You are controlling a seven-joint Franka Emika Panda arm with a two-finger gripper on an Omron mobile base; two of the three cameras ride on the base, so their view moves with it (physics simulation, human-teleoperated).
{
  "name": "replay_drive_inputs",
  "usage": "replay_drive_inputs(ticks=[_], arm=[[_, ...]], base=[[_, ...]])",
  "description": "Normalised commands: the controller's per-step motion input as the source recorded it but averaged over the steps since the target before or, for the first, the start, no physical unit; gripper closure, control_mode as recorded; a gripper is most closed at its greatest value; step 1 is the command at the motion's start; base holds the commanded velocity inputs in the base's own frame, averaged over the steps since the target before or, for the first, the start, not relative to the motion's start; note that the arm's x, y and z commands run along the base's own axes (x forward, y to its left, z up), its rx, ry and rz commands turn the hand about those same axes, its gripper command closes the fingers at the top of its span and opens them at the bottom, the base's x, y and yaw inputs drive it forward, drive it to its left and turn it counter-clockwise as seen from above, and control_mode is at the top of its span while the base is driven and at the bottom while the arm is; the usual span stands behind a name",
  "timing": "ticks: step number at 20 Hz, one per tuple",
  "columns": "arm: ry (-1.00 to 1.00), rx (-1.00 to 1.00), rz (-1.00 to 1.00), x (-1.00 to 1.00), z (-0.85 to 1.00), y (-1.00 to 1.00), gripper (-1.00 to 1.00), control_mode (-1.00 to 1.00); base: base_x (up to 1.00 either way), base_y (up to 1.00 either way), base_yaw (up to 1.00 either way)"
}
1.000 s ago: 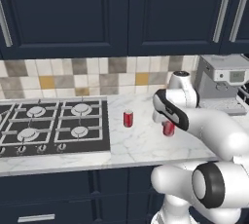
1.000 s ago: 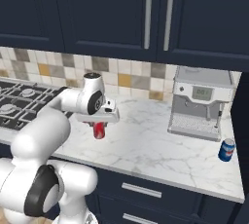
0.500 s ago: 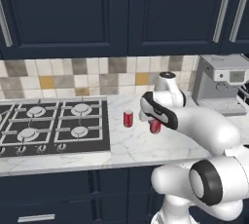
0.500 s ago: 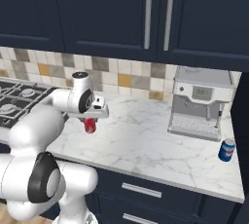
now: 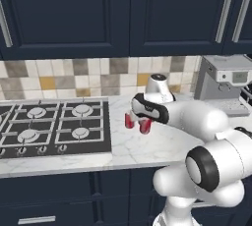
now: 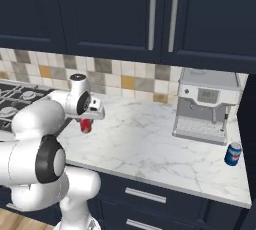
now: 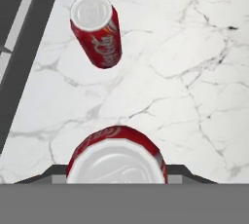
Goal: Four empty soda cans are scattered around the kitchen. Gather all the cans and cluster them next to the stove for recycling.
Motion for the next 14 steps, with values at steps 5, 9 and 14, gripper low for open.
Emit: replay_drive_inputs(ticks=[5,9,14], arm=[[0.00,0.00,-0.07,0.28,-0.22,0.33,1.00,-1.00],[0.01,0.00,-0.06,0.21,-0.23,0.28,1.00,-1.00],[0.04,0.00,-0.06,0.17,-0.24,0.26,1.00,-1.00]], base=[[0.00,0.00,0.00],[0.00,0.00,0.00],[0.00,0.00,0.00]])
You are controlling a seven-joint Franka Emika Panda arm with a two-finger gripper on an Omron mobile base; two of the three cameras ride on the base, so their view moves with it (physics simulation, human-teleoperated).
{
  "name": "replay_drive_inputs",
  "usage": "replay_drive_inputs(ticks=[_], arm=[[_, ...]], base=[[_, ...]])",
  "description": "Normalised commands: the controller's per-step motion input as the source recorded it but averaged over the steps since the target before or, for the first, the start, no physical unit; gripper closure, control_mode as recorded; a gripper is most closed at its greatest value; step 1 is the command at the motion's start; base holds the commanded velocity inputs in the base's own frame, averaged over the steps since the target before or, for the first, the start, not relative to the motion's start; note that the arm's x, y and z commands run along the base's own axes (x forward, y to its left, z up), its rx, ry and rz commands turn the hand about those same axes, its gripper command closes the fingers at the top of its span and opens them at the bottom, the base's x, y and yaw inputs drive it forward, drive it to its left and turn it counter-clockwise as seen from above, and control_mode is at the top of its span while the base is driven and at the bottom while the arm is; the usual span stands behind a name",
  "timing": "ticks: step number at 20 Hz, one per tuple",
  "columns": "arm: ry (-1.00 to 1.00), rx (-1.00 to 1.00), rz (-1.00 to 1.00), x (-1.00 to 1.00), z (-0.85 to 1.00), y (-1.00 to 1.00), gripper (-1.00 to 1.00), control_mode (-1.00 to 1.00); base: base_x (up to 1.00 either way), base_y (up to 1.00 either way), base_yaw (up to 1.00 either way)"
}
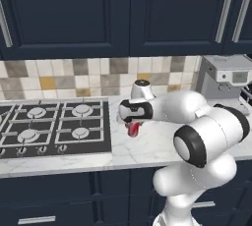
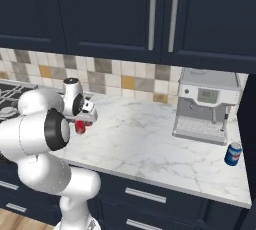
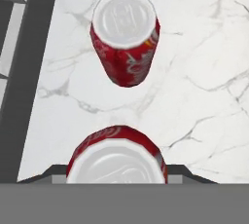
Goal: Four empty soda cans are scattered around the kitchen. Gather all the cans and cluster them next to the stove for recycling.
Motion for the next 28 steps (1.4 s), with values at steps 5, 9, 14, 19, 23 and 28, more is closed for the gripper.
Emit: replay_drive_inputs(ticks=[5,9,14,19,23,28], arm=[[0.03,0.00,-0.05,0.09,-0.24,0.24,1.00,-1.00],[0.00,0.00,-0.05,0.08,-0.21,0.19,1.00,-1.00],[0.00,-0.04,-0.08,0.10,-0.16,0.07,1.00,-1.00],[-0.05,-0.13,-0.09,0.12,-0.15,0.05,1.00,-1.00],[-0.01,-0.09,-0.08,0.13,-0.13,0.04,1.00,-1.00],[0.00,-0.02,-0.07,0.08,-0.18,0.01,1.00,-1.00]], base=[[0.00,0.00,0.00],[0.00,0.00,0.00],[0.00,0.00,0.00],[0.00,0.00,0.00],[0.00,0.00,0.00],[0.00,0.00,0.00]])
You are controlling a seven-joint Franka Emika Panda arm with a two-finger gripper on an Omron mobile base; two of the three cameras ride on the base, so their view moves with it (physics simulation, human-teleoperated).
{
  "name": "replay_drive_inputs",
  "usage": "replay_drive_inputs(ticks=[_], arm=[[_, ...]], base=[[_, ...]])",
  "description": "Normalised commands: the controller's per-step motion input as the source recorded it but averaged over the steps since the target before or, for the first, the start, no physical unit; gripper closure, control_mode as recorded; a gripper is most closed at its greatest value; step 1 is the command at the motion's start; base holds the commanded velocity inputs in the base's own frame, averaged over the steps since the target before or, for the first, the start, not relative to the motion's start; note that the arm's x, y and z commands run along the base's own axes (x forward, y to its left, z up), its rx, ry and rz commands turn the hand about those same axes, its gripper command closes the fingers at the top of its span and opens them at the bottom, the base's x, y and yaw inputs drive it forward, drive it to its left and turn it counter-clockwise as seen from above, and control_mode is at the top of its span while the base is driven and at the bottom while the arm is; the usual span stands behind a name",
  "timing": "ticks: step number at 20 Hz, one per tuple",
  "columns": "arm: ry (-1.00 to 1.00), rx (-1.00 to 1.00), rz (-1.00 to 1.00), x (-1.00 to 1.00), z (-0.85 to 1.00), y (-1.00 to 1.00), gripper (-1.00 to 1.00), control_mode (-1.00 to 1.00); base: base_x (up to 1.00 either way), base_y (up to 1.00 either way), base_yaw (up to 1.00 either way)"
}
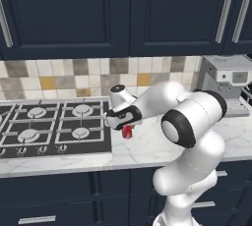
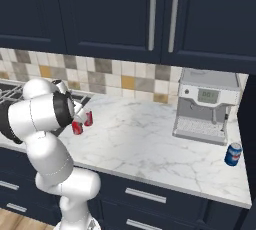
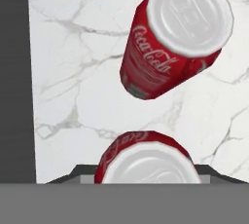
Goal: Four empty soda cans are scattered around the kitchen. Gather all the cans and cluster them next to the stove for recycling.
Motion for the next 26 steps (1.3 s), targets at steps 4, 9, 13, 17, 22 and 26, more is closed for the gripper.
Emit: replay_drive_inputs(ticks=[4,9,13,17,22,26], arm=[[0.00,0.00,-0.05,0.04,-0.22,0.00,1.00,-1.00],[0.00,0.00,-0.01,-0.10,-0.29,0.00,-1.00,-1.00],[0.01,0.00,-0.02,-0.08,-0.27,0.00,-1.00,-1.00],[0.01,0.00,-0.02,-0.09,-0.16,-0.04,-1.00,-1.00],[0.00,0.02,-0.01,-0.10,-0.02,-0.06,-1.00,-1.00],[0.00,0.02,-0.01,-0.17,0.01,-0.01,-1.00,-1.00]], base=[[0.00,0.00,0.00],[0.00,0.00,0.00],[0.00,0.00,0.00],[0.00,0.00,0.00],[0.00,0.00,0.00],[0.00,0.00,0.00]])
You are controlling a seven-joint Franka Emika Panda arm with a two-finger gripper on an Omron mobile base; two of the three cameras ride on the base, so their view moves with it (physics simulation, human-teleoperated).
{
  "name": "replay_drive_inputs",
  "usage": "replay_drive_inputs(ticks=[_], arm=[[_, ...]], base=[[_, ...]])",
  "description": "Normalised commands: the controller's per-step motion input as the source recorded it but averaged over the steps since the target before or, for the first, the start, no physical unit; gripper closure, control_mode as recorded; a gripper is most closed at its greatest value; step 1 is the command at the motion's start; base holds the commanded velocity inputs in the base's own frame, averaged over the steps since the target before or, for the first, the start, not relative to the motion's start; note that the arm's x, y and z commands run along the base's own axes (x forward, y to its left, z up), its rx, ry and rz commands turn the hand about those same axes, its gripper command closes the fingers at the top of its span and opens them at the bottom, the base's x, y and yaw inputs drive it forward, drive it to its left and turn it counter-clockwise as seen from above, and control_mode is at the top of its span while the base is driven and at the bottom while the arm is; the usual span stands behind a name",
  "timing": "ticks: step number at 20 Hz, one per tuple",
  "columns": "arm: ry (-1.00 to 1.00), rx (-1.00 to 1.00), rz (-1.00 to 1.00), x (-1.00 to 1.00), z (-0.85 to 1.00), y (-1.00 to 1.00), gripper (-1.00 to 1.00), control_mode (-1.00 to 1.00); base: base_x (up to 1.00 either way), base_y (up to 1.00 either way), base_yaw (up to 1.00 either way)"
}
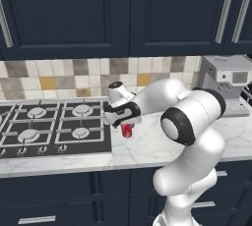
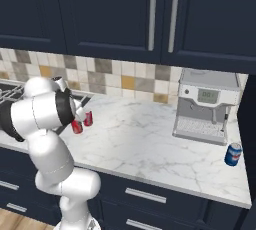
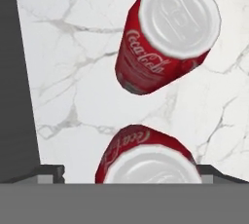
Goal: Four empty soda cans are scattered around the kitchen. Gather all the cans and cluster them next to the stove for recycling.
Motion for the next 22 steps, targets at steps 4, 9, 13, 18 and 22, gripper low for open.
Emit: replay_drive_inputs(ticks=[4,9,13,18,22], arm=[[0.00,0.04,-0.02,-0.19,0.06,0.00,-1.00,-1.00],[0.00,0.04,-0.01,-0.09,0.17,0.00,-1.00,-1.00],[0.00,0.03,0.00,-0.01,0.16,-0.04,-1.00,-1.00],[0.00,0.03,0.00,-0.03,0.15,-0.04,-1.00,-1.00],[-0.02,0.03,0.00,-0.09,0.21,-0.04,-1.00,-1.00]], base=[[0.00,0.00,0.00],[0.00,0.00,0.00],[0.00,0.00,0.00],[0.00,0.00,0.00],[0.00,0.00,0.00]])
